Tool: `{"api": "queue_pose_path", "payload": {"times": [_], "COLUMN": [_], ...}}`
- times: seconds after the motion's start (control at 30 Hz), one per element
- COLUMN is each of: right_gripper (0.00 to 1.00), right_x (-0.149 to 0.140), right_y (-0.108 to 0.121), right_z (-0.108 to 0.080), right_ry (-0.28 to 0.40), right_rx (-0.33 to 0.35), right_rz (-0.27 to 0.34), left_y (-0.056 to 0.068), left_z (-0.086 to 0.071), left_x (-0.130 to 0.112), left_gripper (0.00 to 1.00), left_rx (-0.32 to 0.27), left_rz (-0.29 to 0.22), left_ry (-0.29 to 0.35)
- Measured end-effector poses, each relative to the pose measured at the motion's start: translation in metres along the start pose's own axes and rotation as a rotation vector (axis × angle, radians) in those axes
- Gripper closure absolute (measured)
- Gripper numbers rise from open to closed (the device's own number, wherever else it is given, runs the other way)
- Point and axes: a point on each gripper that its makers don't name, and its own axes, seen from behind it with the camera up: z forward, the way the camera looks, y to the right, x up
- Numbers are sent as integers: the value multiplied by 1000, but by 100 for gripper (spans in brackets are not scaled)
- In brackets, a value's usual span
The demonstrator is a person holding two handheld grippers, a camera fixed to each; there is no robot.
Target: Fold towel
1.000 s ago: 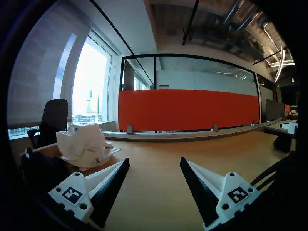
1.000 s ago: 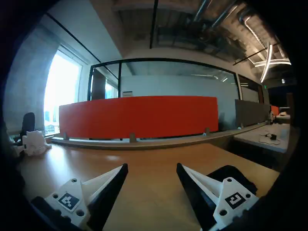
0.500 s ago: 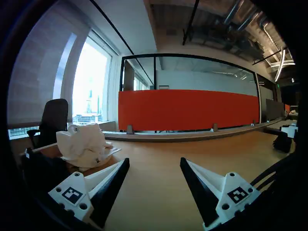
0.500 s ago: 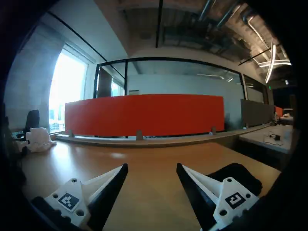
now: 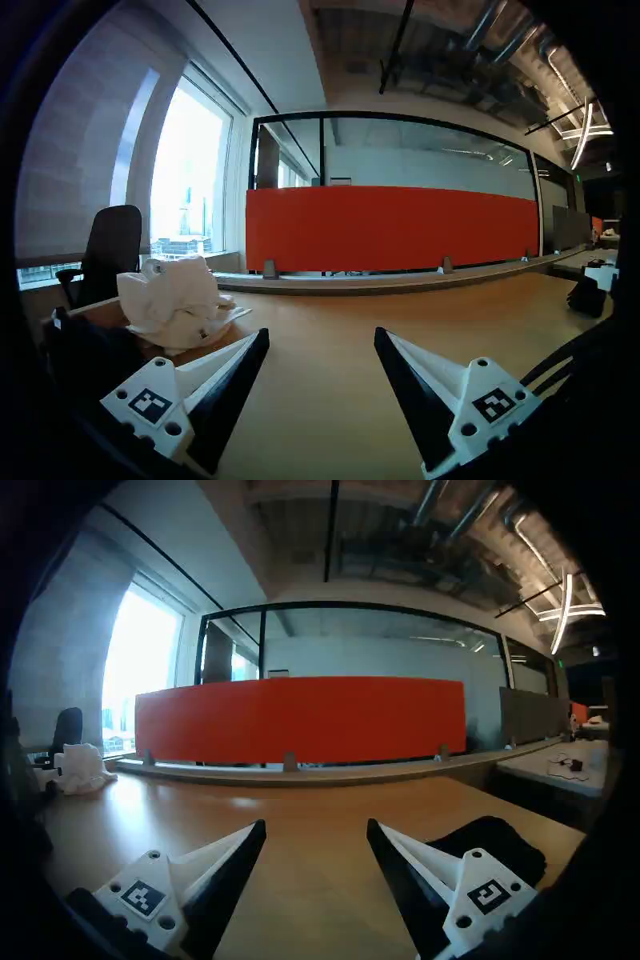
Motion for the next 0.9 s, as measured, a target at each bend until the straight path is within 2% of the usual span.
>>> {"api": "queue_pose_path", "payload": {"times": [0.4,0.9], "right_gripper": [3,2], "right_x": [-1,-2], "right_y": [-4,-4], "right_z": [-1,-1], "right_ry": [4,1], "right_rx": [8,4], "right_rz": [-24,-23], "left_y": [0,0], "left_z": [0,0], "left_x": [0,0], "left_gripper": [3,2], "left_rx": [0,0], "left_rz": [0,0], "left_ry": [0,0]}}
